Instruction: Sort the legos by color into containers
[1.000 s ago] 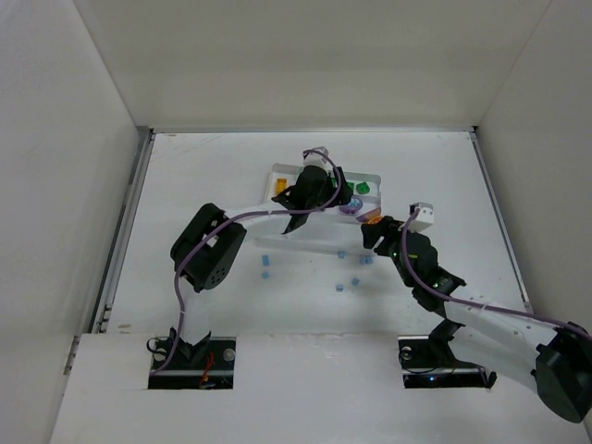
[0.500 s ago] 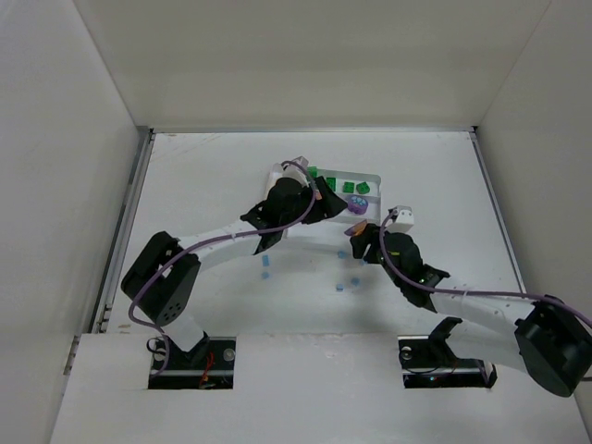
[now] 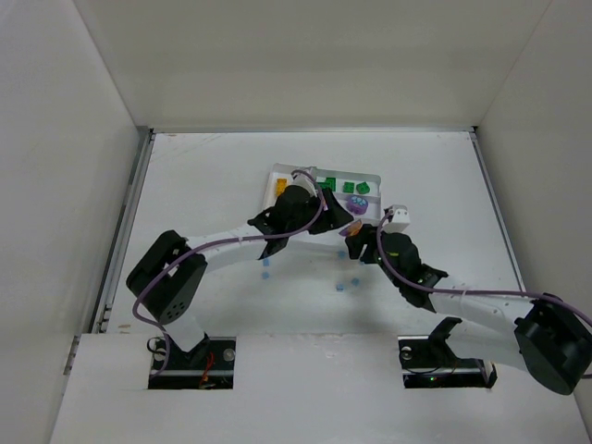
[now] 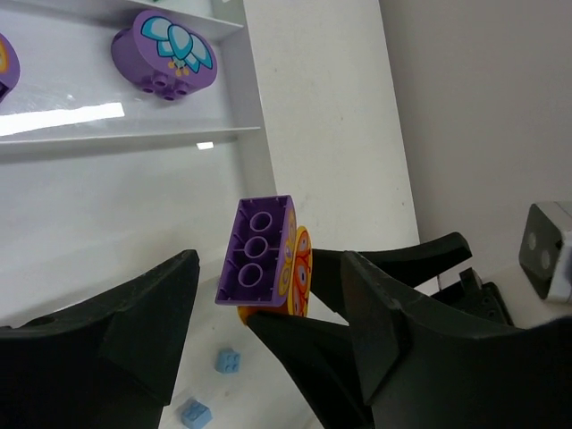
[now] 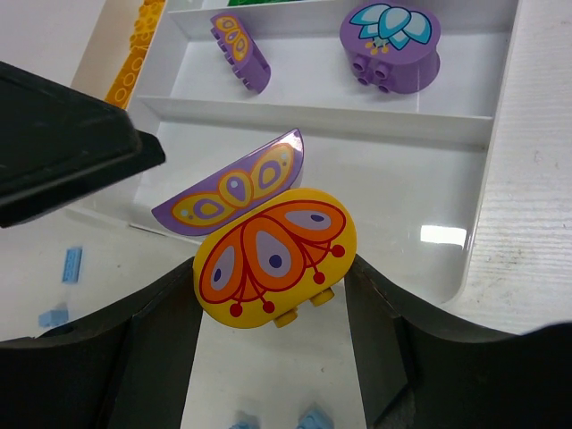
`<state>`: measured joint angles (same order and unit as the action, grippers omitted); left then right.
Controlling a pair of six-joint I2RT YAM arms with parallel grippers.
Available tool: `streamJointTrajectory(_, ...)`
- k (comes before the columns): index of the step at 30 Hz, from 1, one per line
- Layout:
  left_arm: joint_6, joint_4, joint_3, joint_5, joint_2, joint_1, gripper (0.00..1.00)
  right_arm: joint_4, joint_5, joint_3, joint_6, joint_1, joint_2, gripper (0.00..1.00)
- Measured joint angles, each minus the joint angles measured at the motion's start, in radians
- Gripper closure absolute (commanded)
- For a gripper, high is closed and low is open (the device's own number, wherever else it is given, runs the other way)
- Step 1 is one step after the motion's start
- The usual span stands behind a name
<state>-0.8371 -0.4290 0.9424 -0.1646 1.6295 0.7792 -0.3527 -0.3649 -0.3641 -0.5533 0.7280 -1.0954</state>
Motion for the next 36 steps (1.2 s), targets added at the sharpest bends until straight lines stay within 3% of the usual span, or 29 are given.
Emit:
streamJointTrajectory(9,0.0,0.023,0.003,0.009,0.034,0.021,0.45,-0.022,0.007,0.0,0.0,0.0,0.034,0.58)
streamJointTrajectory(22,-0.032,-0.028,0.008,0.011,0.045,0.04,0.77,-0.037,0.006,0.0,-0.001,0.0,0.036,0.58)
streamJointTrajectory(32,-0.054,-0.106,-0.047,-0.017,0.032,0.006,0.79,-0.041,0.014,0.001,0.0,0.0,0.037,0.58)
streamJointTrajectory(36,-0.028,-0.102,-0.053,0.048,0.03,-0.066,0.79,-0.038,0.014,0.002,0.0,0.0,0.042,0.58)
